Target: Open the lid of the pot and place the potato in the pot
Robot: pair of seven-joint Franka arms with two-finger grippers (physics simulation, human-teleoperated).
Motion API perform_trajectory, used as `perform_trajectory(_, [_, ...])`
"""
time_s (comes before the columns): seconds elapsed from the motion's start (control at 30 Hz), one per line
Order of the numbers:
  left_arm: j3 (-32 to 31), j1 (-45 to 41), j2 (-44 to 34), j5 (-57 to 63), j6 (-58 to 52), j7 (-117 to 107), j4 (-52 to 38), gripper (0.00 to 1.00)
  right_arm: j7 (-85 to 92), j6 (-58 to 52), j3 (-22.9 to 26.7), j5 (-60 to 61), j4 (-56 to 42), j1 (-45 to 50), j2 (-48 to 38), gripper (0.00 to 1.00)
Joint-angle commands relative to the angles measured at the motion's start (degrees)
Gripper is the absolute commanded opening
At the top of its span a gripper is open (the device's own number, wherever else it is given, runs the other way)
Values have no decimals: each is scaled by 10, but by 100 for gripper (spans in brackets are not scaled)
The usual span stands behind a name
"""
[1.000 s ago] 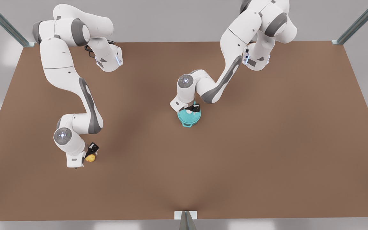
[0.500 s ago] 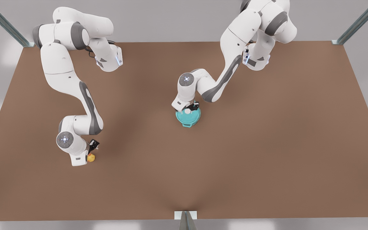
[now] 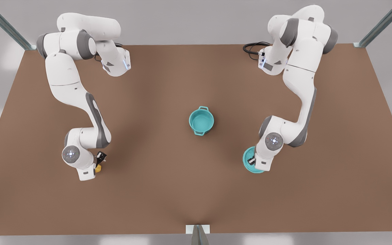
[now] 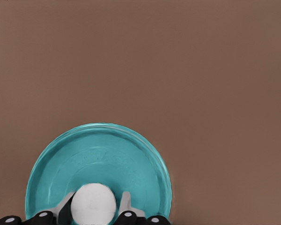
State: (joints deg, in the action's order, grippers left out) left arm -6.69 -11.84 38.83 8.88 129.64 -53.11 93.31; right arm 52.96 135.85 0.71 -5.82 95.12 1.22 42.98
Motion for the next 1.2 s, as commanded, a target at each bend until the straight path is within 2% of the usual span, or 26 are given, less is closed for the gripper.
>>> perform_trajectory(0.0, [-1,5,6,5,32,296,-1,100,28,4,0,0,0,-3,2,100])
perform_trajectory(0.07, [1,8,-13,4,12,320,-1,100,30,4,0,1,1,-4,1,100])
perform_trajectory(0.1, [20,11,-48,3,-50,400,-13,100,30,4,0,1,2,-6,1,100])
perform_trajectory(0.17, [31,51,-209,-45,-410,593,-115,100,31,4,0,1,5,-8,1,100])
perform_trajectory(0.2, [30,87,-309,-176,-343,596,-26,100,32,5,0,1,6,-8,1,100])
perform_trajectory(0.23, [31,88,-321,-149,-325,593,-4,100,32,5,0,1,6,-8,1,100])
perform_trajectory(0.3, [24,73,-271,-107,-312,527,-18,100,32,5,-3,1,6,-8,1,96])
perform_trajectory(0.47, [30,86,-265,-109,-310,493,-14,100,33,3,-4,1,6,-8,0,73])
perform_trajectory(0.57, [30,87,-265,-107,-313,493,-12,100,32,2,-6,1,5,-8,0,69])
perform_trajectory(0.67, [30,87,-266,-106,-315,492,-9,100,32,-1,-6,1,5,-8,-1,61])
perform_trajectory(0.73, [30,87,-266,-106,-316,492,-8,100,33,-2,-6,1,5,-8,-2,61])
perform_trajectory(0.83, [30,87,-266,-106,-317,492,-8,100,33,-2,-8,1,5,-8,-3,52])
perform_trajectory(1.17, [31,90,-267,-106,-321,496,-8,100,36,-23,-18,3,4,-7,-19,51])
